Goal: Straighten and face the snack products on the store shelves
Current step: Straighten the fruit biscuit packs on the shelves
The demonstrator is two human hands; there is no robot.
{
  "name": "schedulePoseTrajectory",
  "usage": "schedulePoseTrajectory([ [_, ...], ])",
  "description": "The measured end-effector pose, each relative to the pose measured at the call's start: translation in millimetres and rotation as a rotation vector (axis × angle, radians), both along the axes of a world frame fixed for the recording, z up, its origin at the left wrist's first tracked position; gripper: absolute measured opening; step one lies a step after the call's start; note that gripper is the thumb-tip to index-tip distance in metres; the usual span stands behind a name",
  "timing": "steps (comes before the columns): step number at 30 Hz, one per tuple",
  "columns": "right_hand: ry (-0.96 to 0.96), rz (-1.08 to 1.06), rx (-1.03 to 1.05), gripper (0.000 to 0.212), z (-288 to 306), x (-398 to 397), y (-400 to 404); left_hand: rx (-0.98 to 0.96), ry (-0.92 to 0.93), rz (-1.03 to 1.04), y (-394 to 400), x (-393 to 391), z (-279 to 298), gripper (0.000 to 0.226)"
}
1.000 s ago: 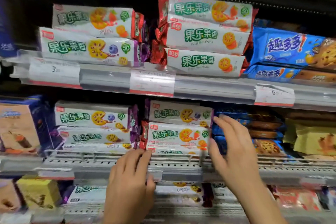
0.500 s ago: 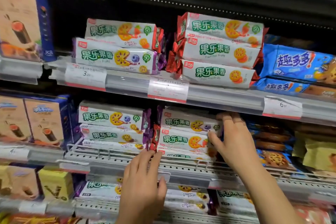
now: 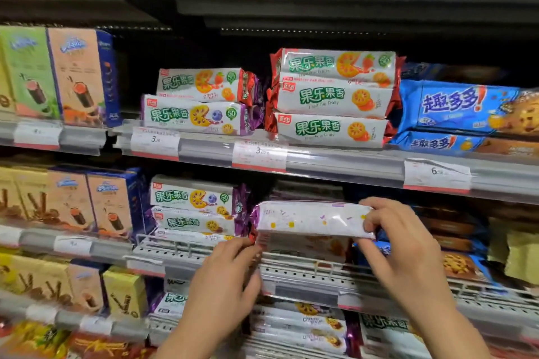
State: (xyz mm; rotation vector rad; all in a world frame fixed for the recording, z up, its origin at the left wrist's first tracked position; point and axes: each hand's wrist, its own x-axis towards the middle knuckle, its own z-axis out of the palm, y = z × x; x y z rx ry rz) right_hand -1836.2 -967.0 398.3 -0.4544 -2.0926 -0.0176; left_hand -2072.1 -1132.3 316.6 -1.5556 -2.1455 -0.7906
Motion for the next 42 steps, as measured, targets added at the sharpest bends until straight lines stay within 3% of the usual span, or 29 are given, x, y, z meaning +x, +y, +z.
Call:
schedulePoseTrajectory([
  [4,0.126,0.030,-0.062,0.020,12,20,-14,0.390,0.057,-0.110,-8,-9,60,0.026],
  [8,0.258,-0.037,-0.185,0.026,21,25,-26,0.626,0.117,-0.071,-11,-33,138,0.027],
  [10,0.305,-0.077,-0.252,0.036,28,23,-35,0.634,0.134,-0.047,-10,-53,172,0.033],
  [12,0.364,-0.071,-0.299,0.034,37,15,-50,0.595,0.187,-0.035,-5,-79,202,0.040],
  [17,0.408,-0.025,-0.337,0.032,50,-10,-79,0.267,0.279,0.090,23,-138,254,0.084],
  [20,0.416,-0.062,-0.332,0.031,54,-18,-90,0.158,0.185,0.033,31,-152,261,0.095],
  [24,0.425,-0.127,-0.323,0.028,53,-21,-101,0.120,0.136,-0.030,28,-160,264,0.063],
  [26,0.444,-0.136,-0.321,0.027,53,-23,-106,0.164,0.120,-0.067,24,-155,266,0.052],
  [31,0.497,-0.165,-0.294,0.026,56,-34,-113,0.287,0.324,-0.086,14,-147,272,0.051],
  [35,0.638,-0.152,-0.243,0.025,60,-45,-113,0.529,0.394,-0.172,1,-151,262,0.057],
  [39,0.844,-0.125,-0.209,0.021,65,-59,-106,0.775,0.330,-0.280,-41,-144,251,0.049],
  [42,0.851,-0.115,-0.226,0.044,78,-71,-106,0.702,0.196,-0.316,-83,-139,243,0.047],
])
